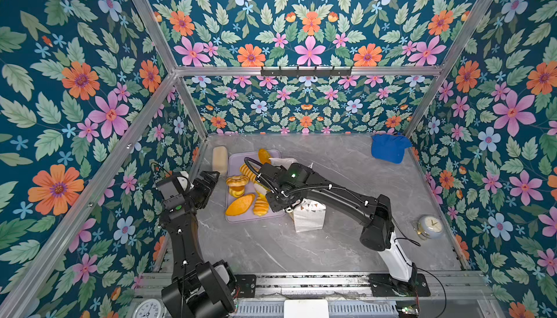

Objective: Place the fake bread into the paper bag

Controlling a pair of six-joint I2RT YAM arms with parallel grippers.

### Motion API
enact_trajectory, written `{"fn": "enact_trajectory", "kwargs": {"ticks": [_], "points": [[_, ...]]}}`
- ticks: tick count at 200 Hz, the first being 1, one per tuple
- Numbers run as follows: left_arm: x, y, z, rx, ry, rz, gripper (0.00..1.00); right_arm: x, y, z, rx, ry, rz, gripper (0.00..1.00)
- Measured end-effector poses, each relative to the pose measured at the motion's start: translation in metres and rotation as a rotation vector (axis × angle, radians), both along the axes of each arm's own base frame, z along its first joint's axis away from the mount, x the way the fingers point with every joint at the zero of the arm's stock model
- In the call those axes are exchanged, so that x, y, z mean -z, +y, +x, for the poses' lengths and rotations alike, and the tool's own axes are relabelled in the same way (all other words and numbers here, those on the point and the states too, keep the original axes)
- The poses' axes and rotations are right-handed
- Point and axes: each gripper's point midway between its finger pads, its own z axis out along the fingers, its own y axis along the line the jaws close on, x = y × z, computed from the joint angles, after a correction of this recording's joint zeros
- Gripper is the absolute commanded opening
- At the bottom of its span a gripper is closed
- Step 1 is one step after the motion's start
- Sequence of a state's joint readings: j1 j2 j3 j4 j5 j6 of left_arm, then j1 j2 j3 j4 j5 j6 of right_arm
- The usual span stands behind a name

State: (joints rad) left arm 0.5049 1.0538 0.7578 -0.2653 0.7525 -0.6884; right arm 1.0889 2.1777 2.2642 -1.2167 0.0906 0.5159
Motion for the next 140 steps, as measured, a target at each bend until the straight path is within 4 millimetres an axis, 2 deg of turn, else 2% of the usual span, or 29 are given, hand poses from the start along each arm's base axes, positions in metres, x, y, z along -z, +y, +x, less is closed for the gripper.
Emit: {"fn": "enact_trajectory", "kwargs": {"ticks": [39, 84, 108, 140], "points": [[-0.011, -0.016, 0.003, 0.045, -0.025, 0.023, 0.99, -0.015, -0.001, -0.004, -0.003, -0.019, 0.02, 0.35], [-0.028, -0.068, 0.008, 0.179, -0.055, 0.087, 1.0, -0.067, 0.011, -0.024, -0.049, -0.08, 0.114, 0.35], [-0.033, -0.068, 0.006, 0.158, -0.055, 0.097, 1.0, -0.095, 0.008, -0.031, -0.062, -0.116, 0.157, 0.35], [-0.055, -0.067, 0.006, 0.145, -0.095, 0.109, 1.0, -0.123, -0.007, -0.039, -0.061, -0.157, 0.181, 0.34]]}}
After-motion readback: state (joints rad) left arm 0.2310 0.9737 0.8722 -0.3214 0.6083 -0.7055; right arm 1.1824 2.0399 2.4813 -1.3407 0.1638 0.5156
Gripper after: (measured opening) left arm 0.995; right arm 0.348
